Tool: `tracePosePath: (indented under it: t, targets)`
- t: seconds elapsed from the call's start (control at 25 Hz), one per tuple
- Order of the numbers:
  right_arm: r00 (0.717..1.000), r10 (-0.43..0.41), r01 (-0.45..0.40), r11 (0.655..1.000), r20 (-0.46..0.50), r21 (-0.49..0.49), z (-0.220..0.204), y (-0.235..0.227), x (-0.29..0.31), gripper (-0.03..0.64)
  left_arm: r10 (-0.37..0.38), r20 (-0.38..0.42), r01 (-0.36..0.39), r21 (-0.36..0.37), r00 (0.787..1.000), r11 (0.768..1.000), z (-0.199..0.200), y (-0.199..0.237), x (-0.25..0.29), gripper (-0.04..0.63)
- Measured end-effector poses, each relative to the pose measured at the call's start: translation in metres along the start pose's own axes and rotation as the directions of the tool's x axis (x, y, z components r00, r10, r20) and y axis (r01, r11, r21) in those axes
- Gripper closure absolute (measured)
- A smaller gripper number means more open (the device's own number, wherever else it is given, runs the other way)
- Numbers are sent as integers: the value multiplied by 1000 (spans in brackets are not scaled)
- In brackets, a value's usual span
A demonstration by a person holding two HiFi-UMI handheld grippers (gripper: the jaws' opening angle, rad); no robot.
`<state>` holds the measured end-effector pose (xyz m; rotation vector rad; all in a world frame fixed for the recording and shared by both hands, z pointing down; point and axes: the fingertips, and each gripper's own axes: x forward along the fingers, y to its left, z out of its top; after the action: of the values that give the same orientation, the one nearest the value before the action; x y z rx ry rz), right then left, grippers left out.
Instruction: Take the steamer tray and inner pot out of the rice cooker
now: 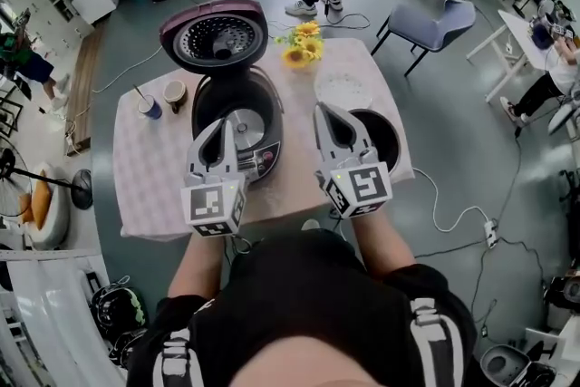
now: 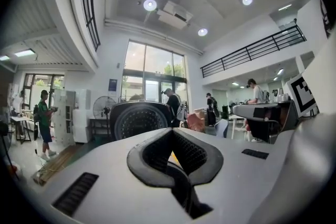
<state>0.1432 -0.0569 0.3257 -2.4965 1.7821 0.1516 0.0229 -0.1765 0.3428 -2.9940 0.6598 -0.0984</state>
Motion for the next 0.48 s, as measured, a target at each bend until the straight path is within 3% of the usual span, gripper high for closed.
tracePosePath:
  t: [0.2, 0.48]
  targets:
    - [999, 41, -41, 999, -3, 21, -1, 12, 6, 618, 18, 3, -18, -19, 1000, 1000, -3, 10, -9, 592]
    - [1000, 26, -26, 999, -4, 28, 0, 20, 2, 618, 7, 0, -7, -66, 1000, 998, -3, 18, -20, 592]
